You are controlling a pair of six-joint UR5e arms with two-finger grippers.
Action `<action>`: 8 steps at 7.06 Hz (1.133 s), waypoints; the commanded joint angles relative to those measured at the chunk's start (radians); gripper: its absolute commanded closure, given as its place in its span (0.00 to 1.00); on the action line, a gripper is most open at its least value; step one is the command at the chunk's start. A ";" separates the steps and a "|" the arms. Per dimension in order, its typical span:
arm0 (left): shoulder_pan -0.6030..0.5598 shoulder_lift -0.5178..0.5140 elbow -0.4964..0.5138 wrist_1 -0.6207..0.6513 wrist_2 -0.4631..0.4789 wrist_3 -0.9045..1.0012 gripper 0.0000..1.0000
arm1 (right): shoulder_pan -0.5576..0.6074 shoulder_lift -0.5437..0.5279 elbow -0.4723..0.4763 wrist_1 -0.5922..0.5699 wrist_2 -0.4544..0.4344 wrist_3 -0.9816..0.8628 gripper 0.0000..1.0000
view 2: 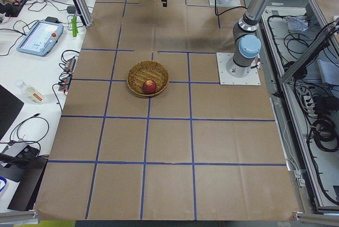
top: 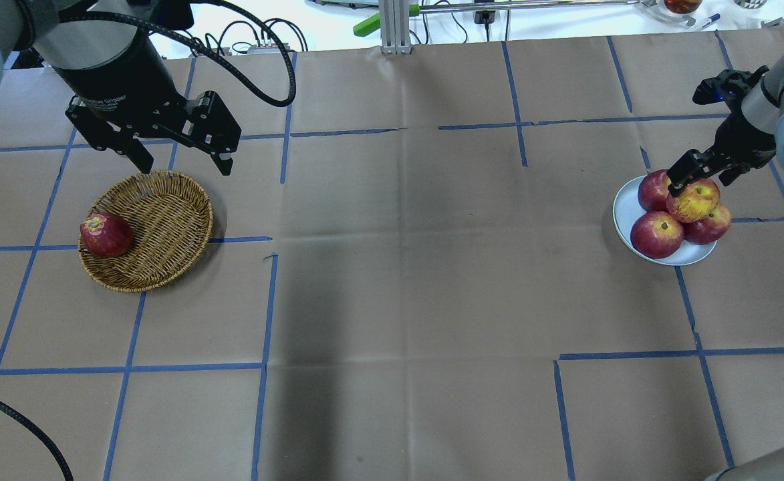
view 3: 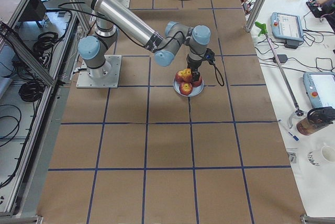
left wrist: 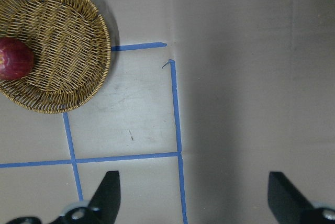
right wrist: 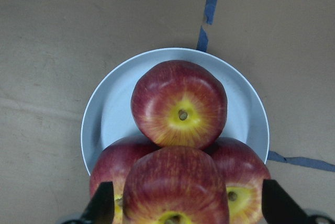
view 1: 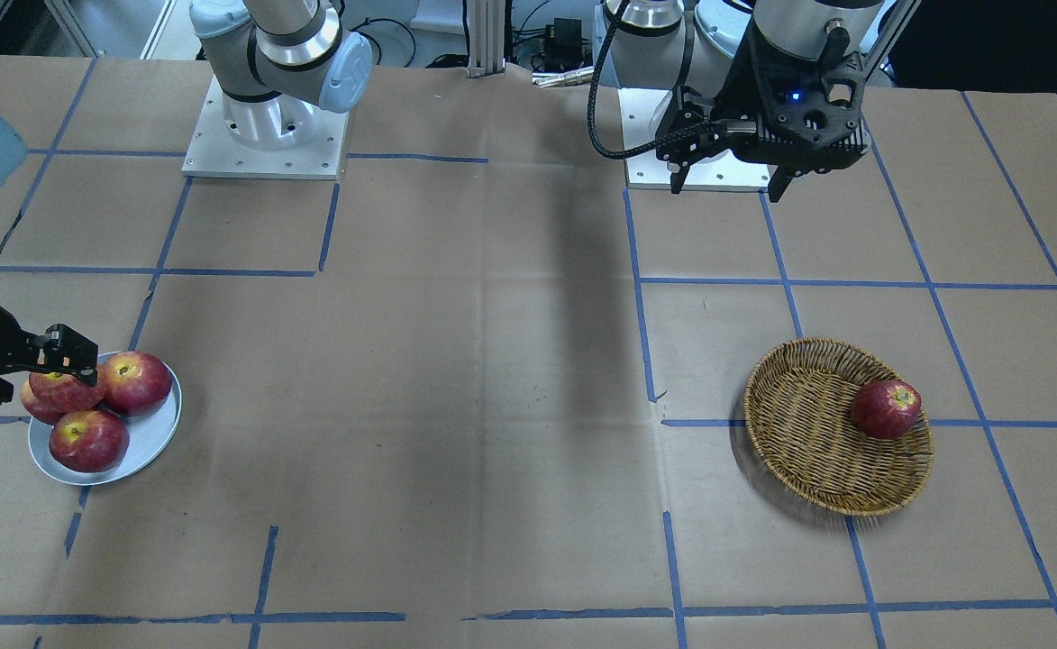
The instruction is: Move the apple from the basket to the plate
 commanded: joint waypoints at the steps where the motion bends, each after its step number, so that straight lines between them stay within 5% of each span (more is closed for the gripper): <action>1: 0.000 -0.001 0.000 -0.001 -0.001 0.000 0.01 | 0.068 -0.092 -0.091 0.142 -0.010 0.018 0.00; 4: 0.000 -0.001 0.000 0.000 -0.001 0.000 0.01 | 0.187 -0.150 -0.275 0.445 -0.013 0.244 0.00; 8: 0.000 0.000 0.000 -0.001 0.000 0.000 0.01 | 0.387 -0.276 -0.270 0.626 -0.009 0.526 0.00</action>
